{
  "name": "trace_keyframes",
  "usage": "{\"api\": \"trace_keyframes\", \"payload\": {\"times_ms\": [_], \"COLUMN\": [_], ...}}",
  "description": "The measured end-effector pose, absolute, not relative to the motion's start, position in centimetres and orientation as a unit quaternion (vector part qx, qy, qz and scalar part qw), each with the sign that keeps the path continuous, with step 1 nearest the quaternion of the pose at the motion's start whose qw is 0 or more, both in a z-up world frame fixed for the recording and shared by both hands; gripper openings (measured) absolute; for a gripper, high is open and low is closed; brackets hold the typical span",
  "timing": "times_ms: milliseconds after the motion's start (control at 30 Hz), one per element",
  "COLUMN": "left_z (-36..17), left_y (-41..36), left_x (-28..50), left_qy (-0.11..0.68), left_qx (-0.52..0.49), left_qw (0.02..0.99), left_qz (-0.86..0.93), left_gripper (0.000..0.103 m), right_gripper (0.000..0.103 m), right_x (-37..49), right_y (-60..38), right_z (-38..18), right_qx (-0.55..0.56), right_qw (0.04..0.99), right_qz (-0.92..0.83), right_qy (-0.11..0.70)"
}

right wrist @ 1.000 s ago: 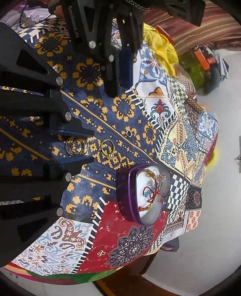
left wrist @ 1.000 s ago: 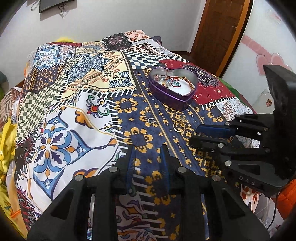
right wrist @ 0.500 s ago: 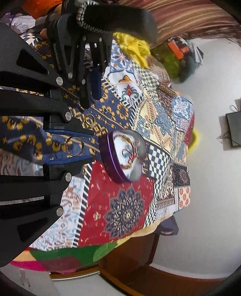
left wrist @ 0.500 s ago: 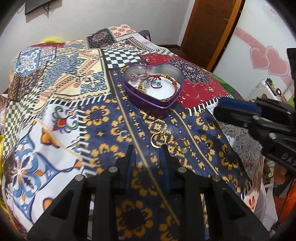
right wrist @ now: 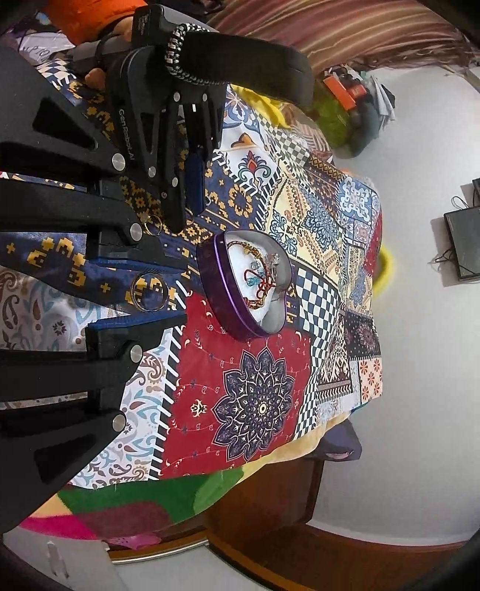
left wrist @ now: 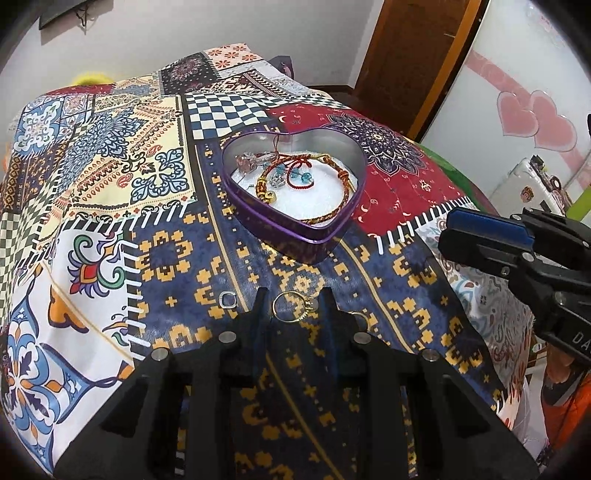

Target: Organize jewelry

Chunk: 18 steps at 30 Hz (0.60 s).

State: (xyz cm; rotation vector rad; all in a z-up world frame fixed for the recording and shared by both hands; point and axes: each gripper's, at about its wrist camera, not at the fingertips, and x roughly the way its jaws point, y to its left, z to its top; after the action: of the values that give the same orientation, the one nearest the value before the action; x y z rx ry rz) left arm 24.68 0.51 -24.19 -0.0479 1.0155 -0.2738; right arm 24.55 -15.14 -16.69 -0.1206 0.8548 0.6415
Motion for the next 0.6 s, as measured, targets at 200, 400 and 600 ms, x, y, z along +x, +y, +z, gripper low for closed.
{"api": "trace_keyframes", "payload": {"times_ms": [200,400,600], "left_z": [-23.5,-20.7,-17.5], "left_y": [0.6,1.5,1.8], "left_x": [24.0,23.3,23.8], "left_qy": [0.473,0.442,0.405], "left_qx": [-0.021,-0.029,-0.028], "left_qw": [0.873,0.889,0.906], "left_qz": [-0.122,-0.115,-0.116], "left_gripper": [0.025,0.025,0.025], "right_gripper": [0.018,0.018,0.018], "right_x": [24.6,24.2,25.3], "right_y": [-15.4,-15.5,-15.0], "right_z": [-16.1,-14.8,-13.6], "right_qx": [-0.055,-0.064,-0.053], "right_qw": [0.863,0.873,0.879], "right_qz": [0.306,0.304,0.304], "right_qy": [0.397,0.376,0.362]}}
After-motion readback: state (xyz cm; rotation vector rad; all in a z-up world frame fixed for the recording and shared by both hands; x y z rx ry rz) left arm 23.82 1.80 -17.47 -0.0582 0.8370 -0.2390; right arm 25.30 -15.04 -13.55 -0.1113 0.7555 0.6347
